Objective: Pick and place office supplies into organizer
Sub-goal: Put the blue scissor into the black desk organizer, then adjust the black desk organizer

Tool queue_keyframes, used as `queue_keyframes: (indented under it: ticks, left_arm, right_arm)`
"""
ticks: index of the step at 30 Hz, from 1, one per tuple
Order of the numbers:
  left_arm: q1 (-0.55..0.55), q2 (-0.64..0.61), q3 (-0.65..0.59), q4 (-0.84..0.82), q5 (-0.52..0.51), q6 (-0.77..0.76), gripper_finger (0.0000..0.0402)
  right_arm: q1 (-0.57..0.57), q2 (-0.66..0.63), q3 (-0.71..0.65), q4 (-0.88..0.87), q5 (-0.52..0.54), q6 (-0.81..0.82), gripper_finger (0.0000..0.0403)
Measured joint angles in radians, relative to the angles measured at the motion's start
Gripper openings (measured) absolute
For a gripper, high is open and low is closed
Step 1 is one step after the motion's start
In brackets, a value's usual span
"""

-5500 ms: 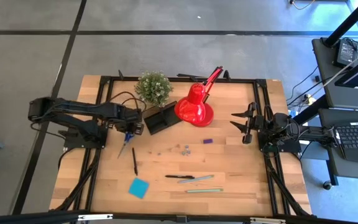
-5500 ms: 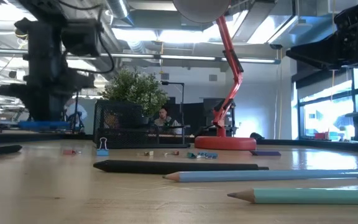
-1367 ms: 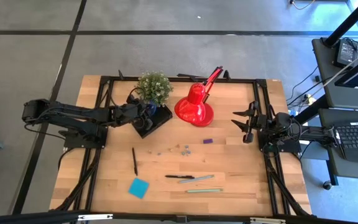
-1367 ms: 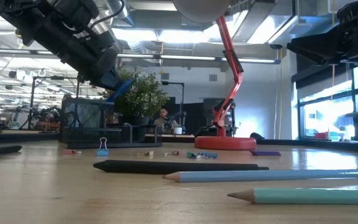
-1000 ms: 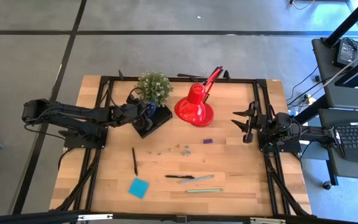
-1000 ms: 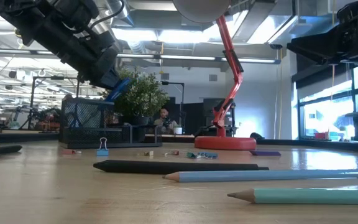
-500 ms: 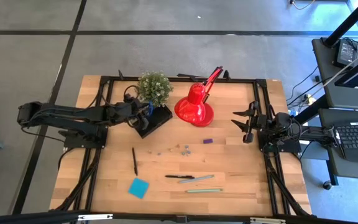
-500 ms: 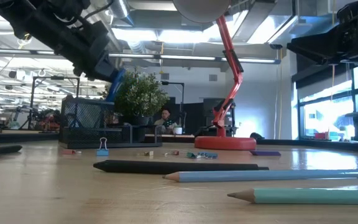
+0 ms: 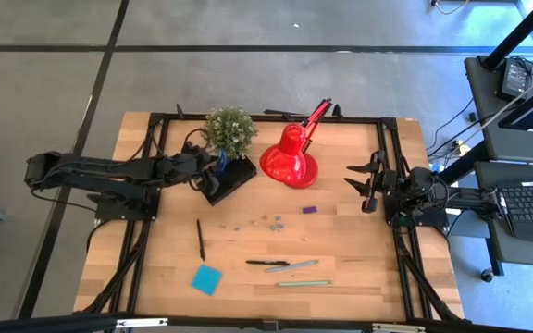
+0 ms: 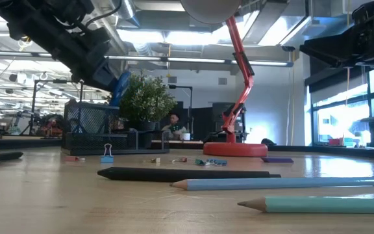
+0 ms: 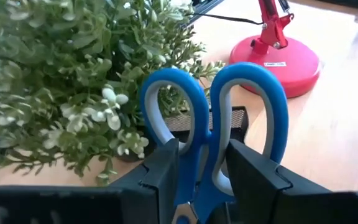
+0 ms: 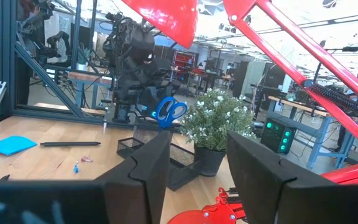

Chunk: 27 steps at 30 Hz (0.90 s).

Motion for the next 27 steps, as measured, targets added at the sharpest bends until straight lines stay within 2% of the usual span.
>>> queue_keyframes:
  ticks: [5, 11, 15, 21, 27]
  left_arm:
    - [0.000, -0.024, 0.000, -0.063, 0.037, -0.074, 0.0133]
    - [0.000, -0.038, 0.000, -0.116, 0.038, -0.094, 0.0164]
    - [0.000, -0.051, 0.000, -0.145, 0.074, -0.099, 0.0180]
    - [0.000, -0.098, 0.000, -0.217, 0.166, -0.159, 0.0186]
    - [0.000, -0.158, 0.052, -0.279, 0.314, -0.221, 0.0185]
  right_arm:
    - [0.000, 0.000, 0.000, 0.000, 0.000, 0.000, 0.0162]
    - [0.000, 0.000, 0.000, 0.000, 0.000, 0.000, 0.0162]
    - [0.000, 0.000, 0.000, 0.000, 0.000, 0.000, 0.0162]
    - [0.000, 0.000, 0.000, 0.000, 0.000, 0.000, 0.0162]
    - [0.000, 0.000, 0.000, 0.000, 0.000, 0.000, 0.0162]
